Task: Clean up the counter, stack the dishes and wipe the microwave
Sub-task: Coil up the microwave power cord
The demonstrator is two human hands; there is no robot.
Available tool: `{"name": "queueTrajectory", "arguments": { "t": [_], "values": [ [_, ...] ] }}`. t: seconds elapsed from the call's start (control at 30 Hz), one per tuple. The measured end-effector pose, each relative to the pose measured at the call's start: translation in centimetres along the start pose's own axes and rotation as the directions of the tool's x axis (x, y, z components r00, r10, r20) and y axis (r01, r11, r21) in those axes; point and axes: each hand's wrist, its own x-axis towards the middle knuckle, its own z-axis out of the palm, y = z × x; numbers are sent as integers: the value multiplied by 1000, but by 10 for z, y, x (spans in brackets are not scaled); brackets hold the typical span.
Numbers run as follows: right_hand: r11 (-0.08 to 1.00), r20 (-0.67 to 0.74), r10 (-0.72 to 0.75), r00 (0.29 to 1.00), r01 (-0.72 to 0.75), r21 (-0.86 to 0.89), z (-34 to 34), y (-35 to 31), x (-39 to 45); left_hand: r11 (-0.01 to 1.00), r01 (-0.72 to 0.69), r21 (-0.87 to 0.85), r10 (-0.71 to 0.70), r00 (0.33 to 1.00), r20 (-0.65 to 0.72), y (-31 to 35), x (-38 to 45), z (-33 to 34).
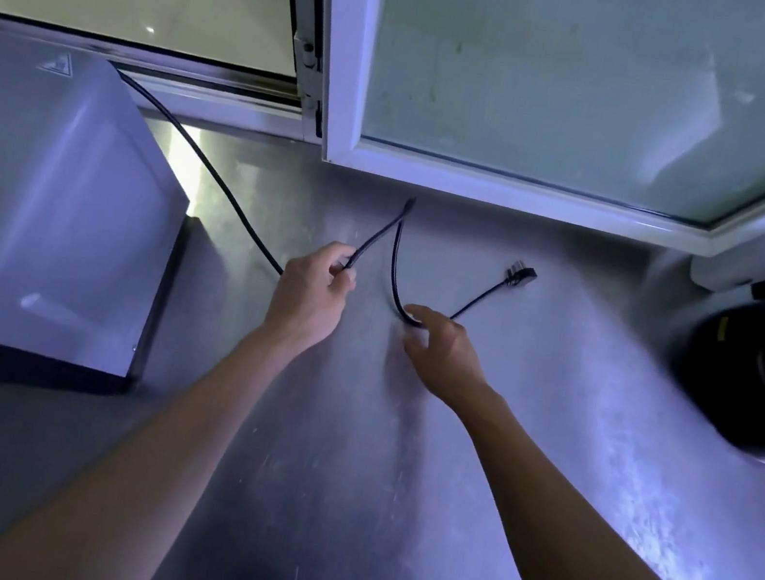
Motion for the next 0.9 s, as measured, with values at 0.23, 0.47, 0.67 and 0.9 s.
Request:
{"name": "queueTrajectory", "arguments": {
  "t": [0.23, 0.47, 0.67, 0.9],
  "values": [
    [969, -215, -18, 976, 71, 237, -40, -8, -39, 994, -97, -42, 96, 995, -33, 26, -59, -16],
    [918, -380, -193, 905, 303, 255, -73, -15, -87, 973, -226, -57, 214, 964, -158, 55, -128, -31],
    [837, -401, -389, 829, 500, 221, -90, -26, -122, 969, -246, -14, 237, 945, -224, 81, -169, -47],
    [809, -437, -369, 820, 515, 284, -97, -47, -154, 953, -291, 85, 303, 912, -277, 80, -198, -66]
  ]
}}
